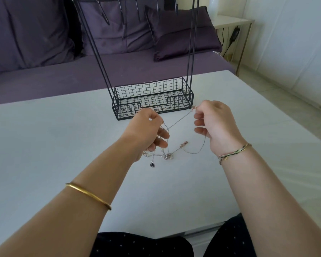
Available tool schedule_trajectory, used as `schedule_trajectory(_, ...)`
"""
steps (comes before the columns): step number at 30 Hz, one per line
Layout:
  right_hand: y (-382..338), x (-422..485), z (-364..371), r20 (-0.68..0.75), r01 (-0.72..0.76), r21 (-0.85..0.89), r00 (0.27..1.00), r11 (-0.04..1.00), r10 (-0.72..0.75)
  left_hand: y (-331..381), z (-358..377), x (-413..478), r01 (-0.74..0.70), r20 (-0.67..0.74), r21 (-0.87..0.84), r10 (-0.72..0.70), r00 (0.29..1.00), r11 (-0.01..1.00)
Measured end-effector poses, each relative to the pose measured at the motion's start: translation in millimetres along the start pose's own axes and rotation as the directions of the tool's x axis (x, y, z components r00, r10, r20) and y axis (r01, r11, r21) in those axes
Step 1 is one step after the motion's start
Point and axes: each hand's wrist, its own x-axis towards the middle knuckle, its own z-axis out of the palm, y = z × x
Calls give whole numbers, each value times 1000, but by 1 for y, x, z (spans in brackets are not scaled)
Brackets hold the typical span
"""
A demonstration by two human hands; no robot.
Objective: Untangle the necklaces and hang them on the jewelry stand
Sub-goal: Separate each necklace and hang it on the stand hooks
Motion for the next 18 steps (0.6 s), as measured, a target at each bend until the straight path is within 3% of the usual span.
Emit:
schedule_trajectory(3, -6, -1, -2, 58, -51, 201, 998, 978, 40, -2, 0, 1, 34, 14, 22, -35, 999, 999)
schedule_trajectory(6, -11, -4, -3, 181, -152, 444, 980, 883, 78, -5, -1, 4, 52, 9, 41, -52, 999, 998)
schedule_trajectory(8, -13, -6, -1, 195, -168, 495, 978, 852, 80, -5, -1, 4, 52, -2, 48, -52, 999, 997)
schedule_trajectory(10, -11, -6, 0, 160, -120, 370, 985, 921, 64, -5, -1, 5, 43, -15, 56, -42, 999, 998)
schedule_trajectory(12, -8, -7, 1, 128, 8, 80, 992, 997, -18, -6, 1, 6, 17, -39, 81, -13, 999, 997)
schedule_trajectory(14, -4, -10, 2, 176, 141, -173, 978, 975, -110, -7, 1, 8, -15, -80, 115, 25, 996, 993)
schedule_trajectory(18, -2, -13, -2, 304, 285, -433, 939, 855, -160, -9, -2, 11, -42, -140, 112, 57, 988, 993)
